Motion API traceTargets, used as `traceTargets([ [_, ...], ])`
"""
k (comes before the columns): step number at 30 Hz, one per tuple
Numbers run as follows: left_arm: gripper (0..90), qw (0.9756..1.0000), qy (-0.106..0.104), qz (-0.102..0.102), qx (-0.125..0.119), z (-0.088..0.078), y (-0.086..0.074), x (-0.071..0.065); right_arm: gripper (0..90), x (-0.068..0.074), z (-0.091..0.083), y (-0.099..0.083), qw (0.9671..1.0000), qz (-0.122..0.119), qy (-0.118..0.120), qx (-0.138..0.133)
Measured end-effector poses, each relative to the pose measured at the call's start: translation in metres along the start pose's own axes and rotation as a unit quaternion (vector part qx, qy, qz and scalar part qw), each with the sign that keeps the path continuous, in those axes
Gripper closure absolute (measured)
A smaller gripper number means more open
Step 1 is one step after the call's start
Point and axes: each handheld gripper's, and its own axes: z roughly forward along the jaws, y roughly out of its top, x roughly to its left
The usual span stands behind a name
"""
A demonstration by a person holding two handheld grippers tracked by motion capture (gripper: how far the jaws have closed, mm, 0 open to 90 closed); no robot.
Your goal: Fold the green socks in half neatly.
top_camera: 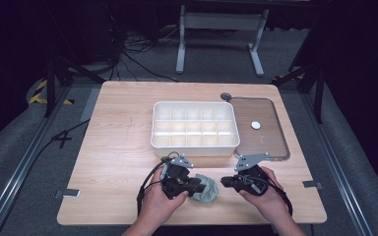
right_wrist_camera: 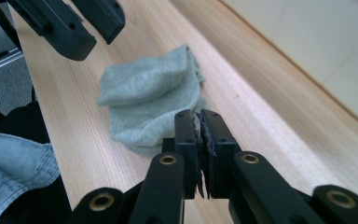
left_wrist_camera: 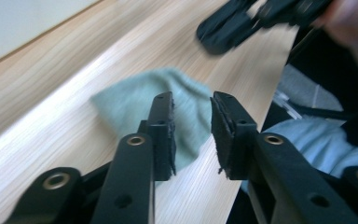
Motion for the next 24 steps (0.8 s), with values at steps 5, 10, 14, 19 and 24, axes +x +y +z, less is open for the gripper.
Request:
traceTargets([
  [5, 71.0, 0.9982, 0.023, 0.016, 0.054, 0.014, -0.009, -0.005, 87.8, 0.004, 0.004, 0.006, 0.9998, -0.009, 0.007, 0.014],
  [10, 74.0, 0.9959, 0.022, 0.034, 0.081, 0.034, -0.012, -0.013, 89.3, 0.008, 0.017, 0.005, 0.9985, -0.008, 0.019, 0.051],
  [14, 77.0, 0.9949, 0.02, 0.041, 0.09, 0.047, -0.012, -0.017, 89.4, 0.01, 0.025, 0.004, 0.9978, -0.005, 0.025, 0.061],
  [19, 75.4, 0.9956, 0.01, 0.032, 0.088, 0.054, -0.013, -0.018, 89.4, 0.011, 0.022, 0.005, 0.9985, -0.005, 0.022, 0.05],
  [24, 73.9, 0.9957, 0.009, 0.029, 0.087, 0.053, -0.013, -0.017, 89.2, 0.016, 0.015, 0.009, 0.9996, -0.009, 0.026, 0.011],
])
